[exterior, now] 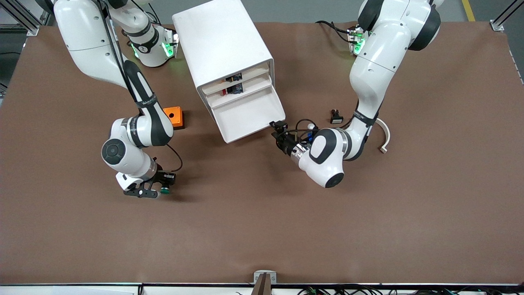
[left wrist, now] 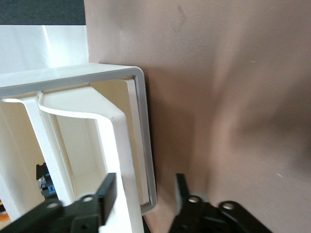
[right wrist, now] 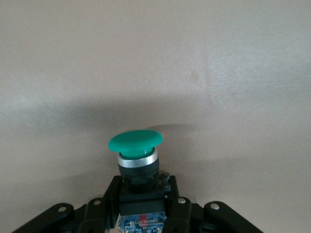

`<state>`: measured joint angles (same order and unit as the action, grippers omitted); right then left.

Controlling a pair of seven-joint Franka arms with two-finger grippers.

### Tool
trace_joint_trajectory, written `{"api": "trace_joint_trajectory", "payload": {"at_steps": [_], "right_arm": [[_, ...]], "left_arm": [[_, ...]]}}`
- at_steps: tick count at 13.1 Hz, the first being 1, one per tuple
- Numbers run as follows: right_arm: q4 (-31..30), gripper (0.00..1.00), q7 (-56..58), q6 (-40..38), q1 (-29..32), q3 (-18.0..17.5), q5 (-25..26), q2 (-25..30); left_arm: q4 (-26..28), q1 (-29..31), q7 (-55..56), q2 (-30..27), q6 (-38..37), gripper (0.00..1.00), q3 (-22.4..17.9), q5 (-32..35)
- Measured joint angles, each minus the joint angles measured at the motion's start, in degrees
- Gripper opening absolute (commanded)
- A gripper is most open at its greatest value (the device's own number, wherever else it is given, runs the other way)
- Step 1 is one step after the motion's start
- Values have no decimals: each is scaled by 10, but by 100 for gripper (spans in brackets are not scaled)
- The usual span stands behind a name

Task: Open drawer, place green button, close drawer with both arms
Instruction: 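Grasp the green button with the right gripper while the left gripper withdraws, then carry the green button into the open drawer and release it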

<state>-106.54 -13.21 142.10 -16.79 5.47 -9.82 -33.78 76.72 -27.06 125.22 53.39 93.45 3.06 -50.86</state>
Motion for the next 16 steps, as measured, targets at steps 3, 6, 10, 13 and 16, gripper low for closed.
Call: {"api": "trace_joint_trajectory", "payload": {"at_steps": [3,6,10,13,16], "right_arm": [[21,0,-58,-92,-2,0,0,49],[27,0,-186,-190,-16,-1,13,120],[27,1,-436,-254,-68,-5,20,161],[26,1,-635,-254,-126,-7,20,161],[24,2,-795,-254,-181,-8,20,160]], "left_arm": [[-31,1,0,-3,2,99,-29,0],[-49,1,-15,-18,2,99,-73,6],[-65,4,-105,-54,2,100,-98,89],[-66,3,-179,-87,2,100,-101,185],[-67,0,-278,-114,2,100,-100,237]]}}
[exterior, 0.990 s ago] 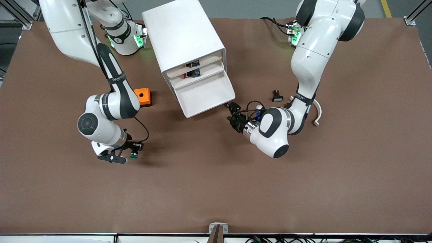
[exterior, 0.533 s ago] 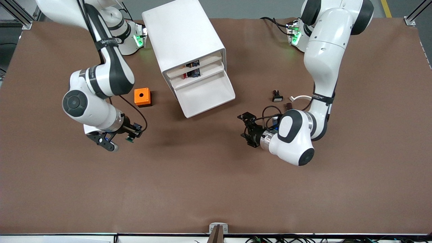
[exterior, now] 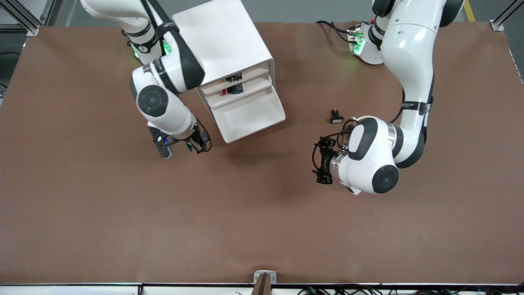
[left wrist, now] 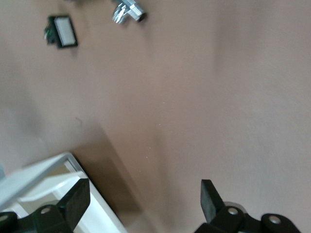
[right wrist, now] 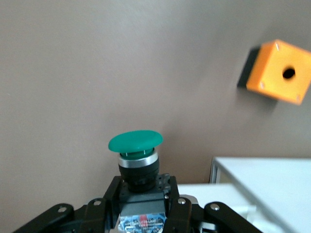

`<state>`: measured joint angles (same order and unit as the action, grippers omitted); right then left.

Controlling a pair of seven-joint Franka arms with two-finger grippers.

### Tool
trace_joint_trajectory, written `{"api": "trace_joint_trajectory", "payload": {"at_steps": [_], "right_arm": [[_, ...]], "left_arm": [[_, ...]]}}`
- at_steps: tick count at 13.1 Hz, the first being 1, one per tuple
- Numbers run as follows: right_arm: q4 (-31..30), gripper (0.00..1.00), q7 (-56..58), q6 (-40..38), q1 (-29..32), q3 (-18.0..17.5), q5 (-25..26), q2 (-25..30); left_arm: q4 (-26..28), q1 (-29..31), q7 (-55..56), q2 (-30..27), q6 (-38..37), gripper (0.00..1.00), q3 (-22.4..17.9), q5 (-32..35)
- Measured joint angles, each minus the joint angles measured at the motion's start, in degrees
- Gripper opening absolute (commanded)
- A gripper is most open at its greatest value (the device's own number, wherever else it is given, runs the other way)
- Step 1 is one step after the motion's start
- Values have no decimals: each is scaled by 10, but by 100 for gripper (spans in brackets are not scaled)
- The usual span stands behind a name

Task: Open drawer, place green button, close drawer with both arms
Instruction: 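Carry the green button into the open drawer and release it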

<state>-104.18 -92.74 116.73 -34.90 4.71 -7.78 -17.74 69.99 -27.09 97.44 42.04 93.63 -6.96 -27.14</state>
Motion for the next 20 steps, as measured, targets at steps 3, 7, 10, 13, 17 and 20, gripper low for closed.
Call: {"api": "trace_joint_trajectory", "payload": {"at_steps": [3,7,10,13,17,20], "right_arm": [[-5,2,-128,9,-60,0,0,-4],[-22,2,-249,80,-119,0,0,-25],[-28,7,-293,128,-144,0,0,-61],[-27,56,-313,145,-151,0,0,-77],[-11,100,-317,140,-151,4,0,-77],[24,100,-316,100,-146,13,1,-74]], "left_arm": [[0,-12,-136,-26,12,100,0,69],[0,-8,-322,-31,52,100,-2,137],[0,-1,-383,-32,58,100,-11,152],[0,19,-458,-47,59,100,-17,161],[0,32,-488,-64,59,100,-17,164],[4,29,-488,-65,59,100,-16,164]]}}
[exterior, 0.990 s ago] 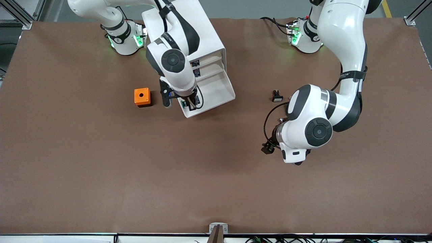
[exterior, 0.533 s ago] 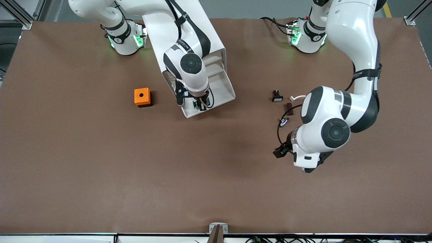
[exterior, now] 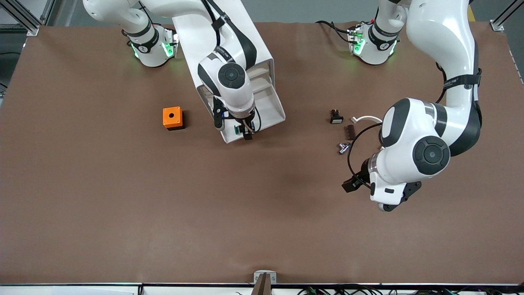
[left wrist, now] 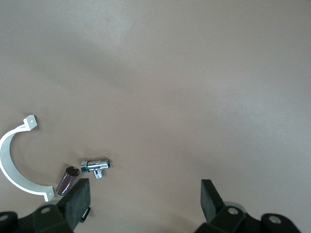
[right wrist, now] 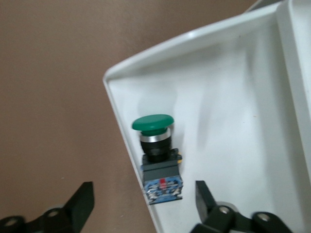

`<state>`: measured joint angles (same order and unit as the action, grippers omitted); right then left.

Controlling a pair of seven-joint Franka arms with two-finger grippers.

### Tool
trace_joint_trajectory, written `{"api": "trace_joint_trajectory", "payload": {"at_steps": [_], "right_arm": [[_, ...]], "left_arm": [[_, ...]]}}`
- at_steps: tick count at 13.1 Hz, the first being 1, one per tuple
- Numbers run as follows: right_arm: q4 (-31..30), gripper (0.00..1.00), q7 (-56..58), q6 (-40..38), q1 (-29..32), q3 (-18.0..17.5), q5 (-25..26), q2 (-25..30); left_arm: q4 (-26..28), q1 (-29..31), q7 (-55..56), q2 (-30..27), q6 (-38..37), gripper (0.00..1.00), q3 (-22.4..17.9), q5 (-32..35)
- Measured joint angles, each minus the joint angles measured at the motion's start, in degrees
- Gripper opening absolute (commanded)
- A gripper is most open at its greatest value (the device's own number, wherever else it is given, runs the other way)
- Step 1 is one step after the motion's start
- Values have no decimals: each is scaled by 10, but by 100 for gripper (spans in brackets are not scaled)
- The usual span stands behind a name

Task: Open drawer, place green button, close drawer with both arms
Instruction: 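Carry the green button into the open drawer and release it, then withdraw the right gripper while the left gripper reaches the drawer front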

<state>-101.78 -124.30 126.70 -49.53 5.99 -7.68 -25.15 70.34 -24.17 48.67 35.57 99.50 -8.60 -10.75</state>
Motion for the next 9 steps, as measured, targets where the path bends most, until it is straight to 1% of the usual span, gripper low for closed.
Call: {"api": "trace_joint_trajectory", "payload": {"at_steps": [2,4,7,9], "right_arm": [[26,100,37,-51,24,5,2,9],[51,100,115,-116,63,7,2,23],[86,100,253,-188,138,9,2,52],[105,100,347,-220,192,10,2,69]], "left_arm": [[12,3,0,0,0,100,0,0],[22,2,-11,3,7,100,3,0],[39,-25,-23,23,69,100,18,0],[47,-45,-23,42,105,100,26,0]]}}
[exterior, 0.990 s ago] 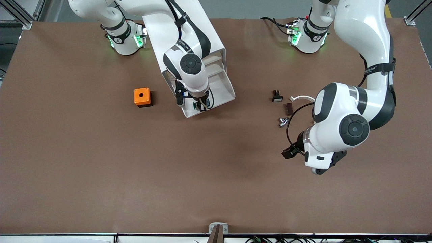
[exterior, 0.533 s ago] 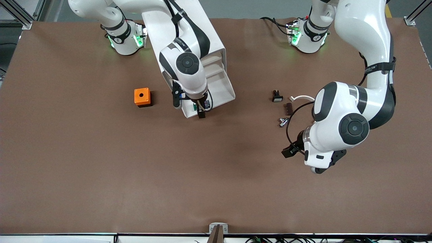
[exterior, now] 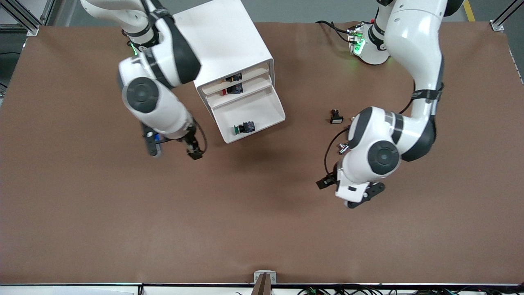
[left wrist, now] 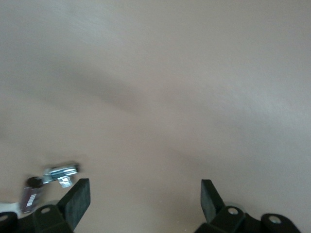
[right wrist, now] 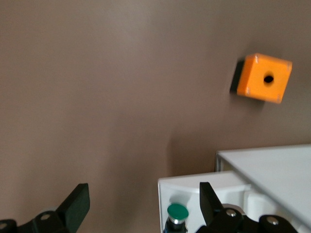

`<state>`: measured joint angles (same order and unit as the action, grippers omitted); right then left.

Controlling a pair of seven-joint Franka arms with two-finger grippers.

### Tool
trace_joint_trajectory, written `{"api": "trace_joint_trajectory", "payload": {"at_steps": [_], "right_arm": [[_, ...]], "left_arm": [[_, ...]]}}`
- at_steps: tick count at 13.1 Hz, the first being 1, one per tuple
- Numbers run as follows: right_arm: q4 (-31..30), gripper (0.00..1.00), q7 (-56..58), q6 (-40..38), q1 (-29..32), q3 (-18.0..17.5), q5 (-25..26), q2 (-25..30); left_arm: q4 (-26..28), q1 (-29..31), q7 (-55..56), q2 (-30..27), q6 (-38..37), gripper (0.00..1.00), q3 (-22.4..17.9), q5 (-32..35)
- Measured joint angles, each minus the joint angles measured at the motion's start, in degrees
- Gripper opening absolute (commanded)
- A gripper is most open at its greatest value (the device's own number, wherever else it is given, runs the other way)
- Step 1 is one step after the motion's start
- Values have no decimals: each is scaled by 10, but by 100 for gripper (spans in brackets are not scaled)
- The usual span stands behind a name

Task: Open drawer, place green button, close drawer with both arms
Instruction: 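Withdraw the right gripper while the left gripper reaches the drawer front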

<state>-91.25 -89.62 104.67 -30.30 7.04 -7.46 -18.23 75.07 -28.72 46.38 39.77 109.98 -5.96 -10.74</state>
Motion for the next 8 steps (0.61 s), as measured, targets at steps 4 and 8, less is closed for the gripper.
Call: {"api": "trace_joint_trajectory", "payload": {"at_steps": [4,8], "right_arm": [[53,100,163,-69,117,1,0,9],[70,100,371,-91,185,1,1,29]], "left_arm": [[4,-6,20,50,65,100,21,-28],[4,-47,52,79,87,100,32,-63]]}}
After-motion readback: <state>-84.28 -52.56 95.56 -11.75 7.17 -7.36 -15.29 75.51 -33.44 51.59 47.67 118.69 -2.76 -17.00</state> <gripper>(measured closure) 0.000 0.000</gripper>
